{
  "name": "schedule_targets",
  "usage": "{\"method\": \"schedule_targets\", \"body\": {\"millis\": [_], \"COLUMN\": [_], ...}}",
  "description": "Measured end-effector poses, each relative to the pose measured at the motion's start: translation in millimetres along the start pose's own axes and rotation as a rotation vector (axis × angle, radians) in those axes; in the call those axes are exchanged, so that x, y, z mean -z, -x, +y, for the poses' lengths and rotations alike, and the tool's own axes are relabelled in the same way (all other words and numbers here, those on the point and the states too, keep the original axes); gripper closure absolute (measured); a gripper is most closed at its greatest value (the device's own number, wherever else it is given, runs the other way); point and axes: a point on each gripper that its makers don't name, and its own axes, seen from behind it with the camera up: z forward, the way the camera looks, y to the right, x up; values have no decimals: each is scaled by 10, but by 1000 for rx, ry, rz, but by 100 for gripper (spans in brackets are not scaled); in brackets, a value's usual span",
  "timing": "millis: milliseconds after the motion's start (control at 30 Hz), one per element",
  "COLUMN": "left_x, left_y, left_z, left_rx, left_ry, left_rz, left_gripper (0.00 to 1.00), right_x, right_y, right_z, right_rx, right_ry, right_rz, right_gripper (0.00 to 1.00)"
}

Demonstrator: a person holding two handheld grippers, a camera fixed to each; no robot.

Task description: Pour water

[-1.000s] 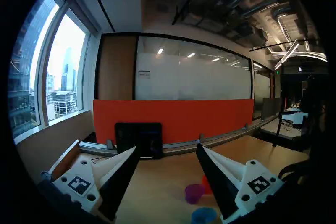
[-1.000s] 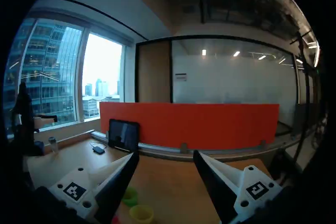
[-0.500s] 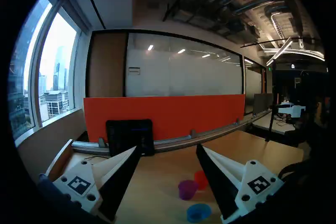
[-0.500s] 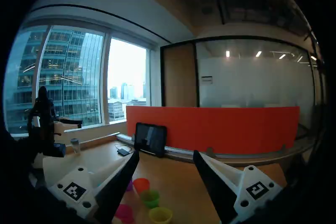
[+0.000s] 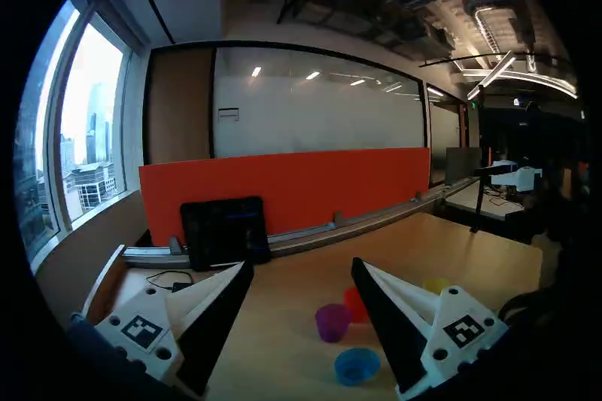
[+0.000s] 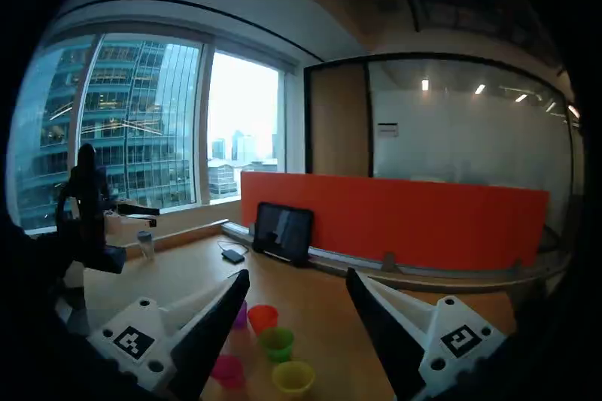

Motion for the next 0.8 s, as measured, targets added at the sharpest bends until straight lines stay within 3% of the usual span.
{"method": "schedule_targets", "body": {"millis": [800], "left_x": [-86], "left_y": [624], "left_z": [131], "left_rx": [-15], "left_ry": [83], "left_rz": [-111], "left_gripper": [4], "right_x": [-269], "right_y": [495], "right_z": [-192], "right_rx": [78], "right_ry": [-109], "right_rz": [-170], "right_gripper": [0]}}
